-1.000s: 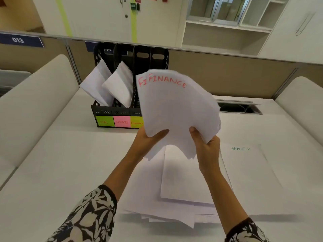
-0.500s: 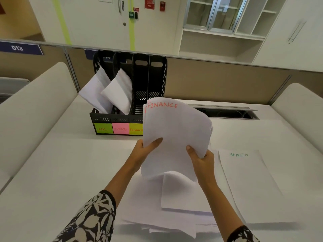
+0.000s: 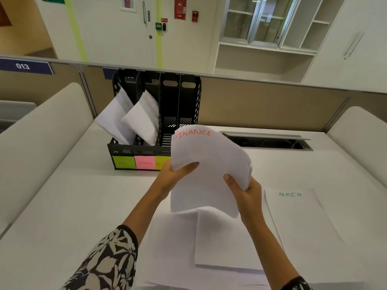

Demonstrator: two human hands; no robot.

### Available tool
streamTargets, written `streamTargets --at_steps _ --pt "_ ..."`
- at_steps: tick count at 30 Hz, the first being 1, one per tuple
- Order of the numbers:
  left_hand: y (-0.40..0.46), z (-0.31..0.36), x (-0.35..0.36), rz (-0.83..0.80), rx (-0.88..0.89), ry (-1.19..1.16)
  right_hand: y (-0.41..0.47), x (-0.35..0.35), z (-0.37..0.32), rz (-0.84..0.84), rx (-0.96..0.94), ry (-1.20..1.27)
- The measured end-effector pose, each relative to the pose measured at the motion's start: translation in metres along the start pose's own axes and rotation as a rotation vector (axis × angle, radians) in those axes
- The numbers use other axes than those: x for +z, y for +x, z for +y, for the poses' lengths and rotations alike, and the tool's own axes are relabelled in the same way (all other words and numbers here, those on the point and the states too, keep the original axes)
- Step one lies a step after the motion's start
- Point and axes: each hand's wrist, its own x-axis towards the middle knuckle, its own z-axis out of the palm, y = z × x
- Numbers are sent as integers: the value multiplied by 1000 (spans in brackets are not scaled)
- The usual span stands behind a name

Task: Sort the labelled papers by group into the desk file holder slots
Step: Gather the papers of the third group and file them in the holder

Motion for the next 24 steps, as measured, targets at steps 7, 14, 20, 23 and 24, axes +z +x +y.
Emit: streamTargets --at_steps 7,14,20,23,24 --pt "-4 -37 -5 18 -101 42 0 -3 17 -12 27 -55" --pt "17 -25 -22 -41 -105 178 51 -35 -50 -51 -289 -563" --pt "47 5 -49 -53 6 198 64 -14 -111 -157 -321 -633" --pt "57 10 -70 73 141 512 68 4 -141 -130 -379 -602" --pt "58 8 -81 137 182 660 71 13 -151 -115 -405 -591"
